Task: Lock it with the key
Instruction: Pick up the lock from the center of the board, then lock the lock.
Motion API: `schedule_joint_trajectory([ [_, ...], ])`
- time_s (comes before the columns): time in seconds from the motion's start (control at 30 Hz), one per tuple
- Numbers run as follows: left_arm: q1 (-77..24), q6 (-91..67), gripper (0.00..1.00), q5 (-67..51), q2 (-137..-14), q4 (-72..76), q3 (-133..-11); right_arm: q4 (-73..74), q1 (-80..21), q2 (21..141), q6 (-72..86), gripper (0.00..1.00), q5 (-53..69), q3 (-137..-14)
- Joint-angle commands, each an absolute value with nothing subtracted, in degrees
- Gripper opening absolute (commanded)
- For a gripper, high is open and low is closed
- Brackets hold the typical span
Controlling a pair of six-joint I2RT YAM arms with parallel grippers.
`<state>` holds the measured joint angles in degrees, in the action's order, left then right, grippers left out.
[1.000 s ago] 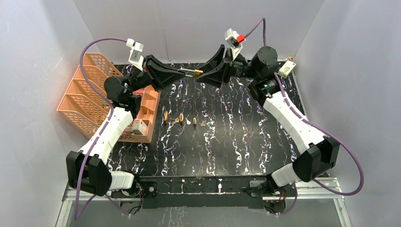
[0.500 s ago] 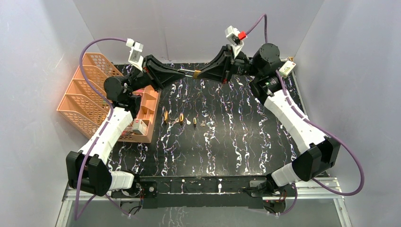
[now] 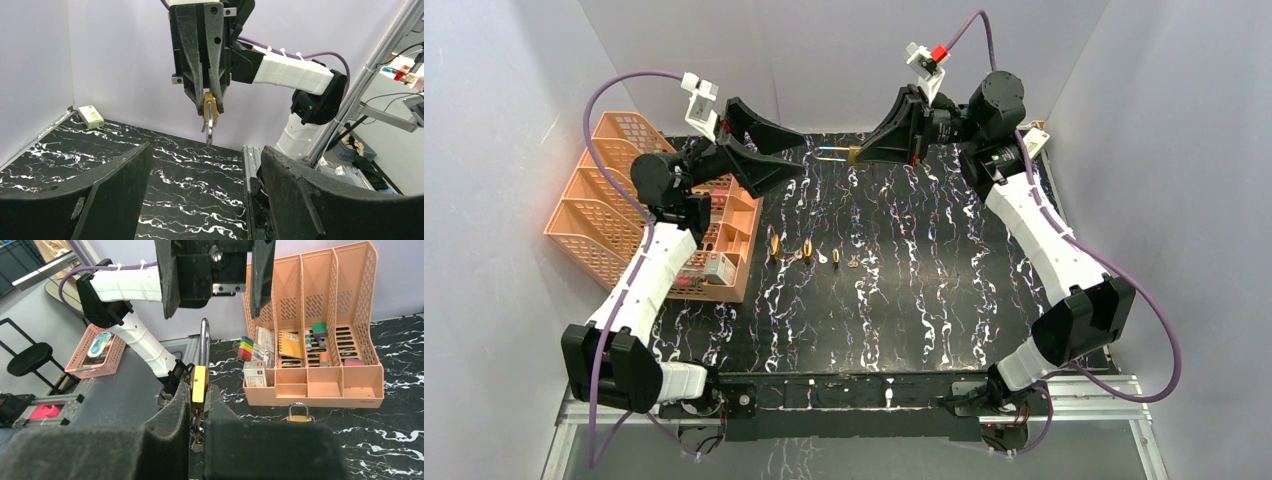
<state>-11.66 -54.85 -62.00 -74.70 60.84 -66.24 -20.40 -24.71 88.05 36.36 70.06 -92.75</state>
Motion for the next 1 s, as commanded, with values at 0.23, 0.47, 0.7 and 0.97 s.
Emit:
schedule_joint_trajectory([
  [0.23, -10.3, -60.3, 0.69, -69.6, -78.0, 57.4, -74.5, -20.7, -24.3, 89.1, 39.1, 0.0, 73.1, -97.1],
  [0.47, -10.4, -57.5, 0.65, -70.0, -78.1, 52.9, -75.0, -21.8, -24.4, 90.2, 40.3, 0.0, 72.4, -98.3],
  [0.7, -10.4, -56.9, 0.5, -69.9, -78.1, 51.9, -75.0, -21.7, -24.7, 91.4, 40.6, 0.0, 71.3, -98.5],
  [0.97, -10.4, -55.7, 0.45, -69.7, -77.7, 51.9, -74.3, -20.8, -25.1, 93.2, 40.4, 0.0, 70.1, -99.3],
])
